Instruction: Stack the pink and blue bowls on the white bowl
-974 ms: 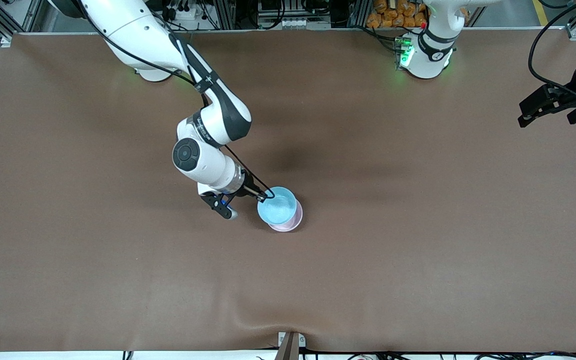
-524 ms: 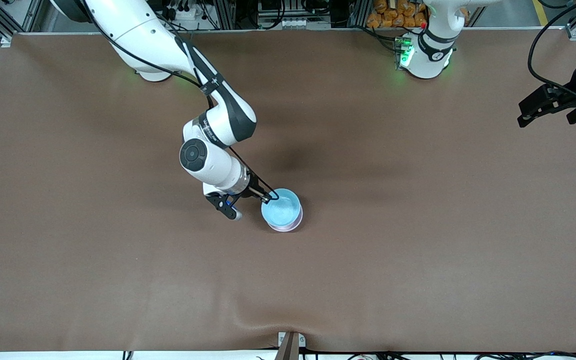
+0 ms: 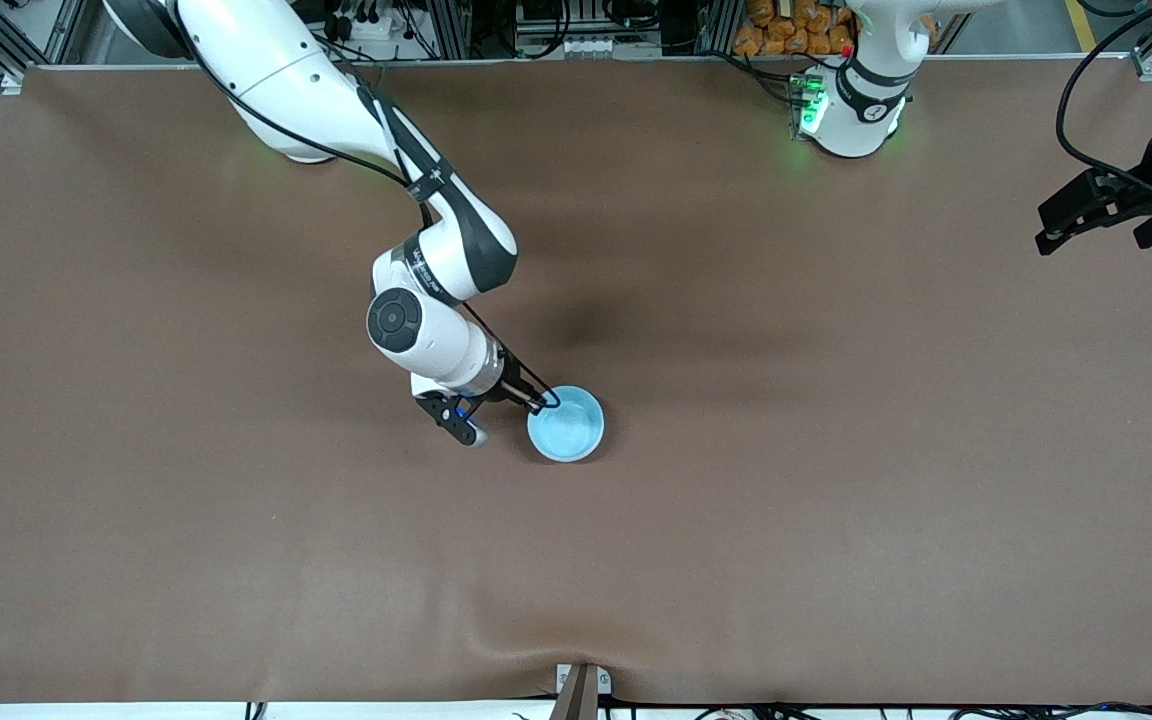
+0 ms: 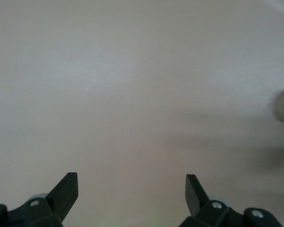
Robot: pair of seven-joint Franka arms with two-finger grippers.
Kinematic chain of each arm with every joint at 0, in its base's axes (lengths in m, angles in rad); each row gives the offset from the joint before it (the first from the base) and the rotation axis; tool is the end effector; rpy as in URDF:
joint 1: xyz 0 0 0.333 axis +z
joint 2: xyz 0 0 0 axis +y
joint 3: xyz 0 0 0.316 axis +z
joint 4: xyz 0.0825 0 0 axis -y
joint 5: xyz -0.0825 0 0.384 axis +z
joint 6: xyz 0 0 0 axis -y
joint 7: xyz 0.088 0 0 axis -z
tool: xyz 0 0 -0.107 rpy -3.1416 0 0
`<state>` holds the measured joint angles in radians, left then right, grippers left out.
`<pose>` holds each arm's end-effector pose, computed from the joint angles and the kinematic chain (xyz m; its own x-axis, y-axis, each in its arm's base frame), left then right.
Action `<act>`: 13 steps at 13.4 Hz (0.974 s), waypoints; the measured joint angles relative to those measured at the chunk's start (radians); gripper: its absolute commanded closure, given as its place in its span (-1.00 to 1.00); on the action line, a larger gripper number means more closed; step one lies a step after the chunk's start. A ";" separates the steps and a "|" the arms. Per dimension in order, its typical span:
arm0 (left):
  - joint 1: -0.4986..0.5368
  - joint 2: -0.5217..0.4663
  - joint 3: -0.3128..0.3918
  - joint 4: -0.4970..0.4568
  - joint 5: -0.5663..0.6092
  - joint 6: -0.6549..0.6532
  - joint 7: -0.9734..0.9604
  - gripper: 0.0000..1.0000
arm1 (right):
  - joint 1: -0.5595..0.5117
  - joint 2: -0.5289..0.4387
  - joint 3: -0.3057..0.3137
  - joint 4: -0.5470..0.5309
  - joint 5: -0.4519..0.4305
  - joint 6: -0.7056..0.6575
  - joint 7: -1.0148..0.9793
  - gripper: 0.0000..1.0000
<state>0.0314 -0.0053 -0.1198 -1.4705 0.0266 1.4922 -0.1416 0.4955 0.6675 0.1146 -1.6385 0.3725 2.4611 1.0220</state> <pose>0.5430 -0.0453 0.6674 0.9980 0.0552 0.0305 0.0559 -0.9982 -0.0230 0.5836 0.3942 0.2440 0.7537 -0.6135 -0.2357 -0.6571 -0.7080 -0.2586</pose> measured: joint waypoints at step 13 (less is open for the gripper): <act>0.025 0.002 0.007 -0.003 0.000 -0.026 -0.017 -1.00 | -0.250 -0.015 -0.017 0.460 -0.163 -0.638 -0.249 -1.00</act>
<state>0.0560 -0.0033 -0.1132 -1.4734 0.0266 1.4666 -0.1583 0.2455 0.6527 0.0974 -1.1783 0.2096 1.8235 0.7730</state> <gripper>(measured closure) 0.000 0.000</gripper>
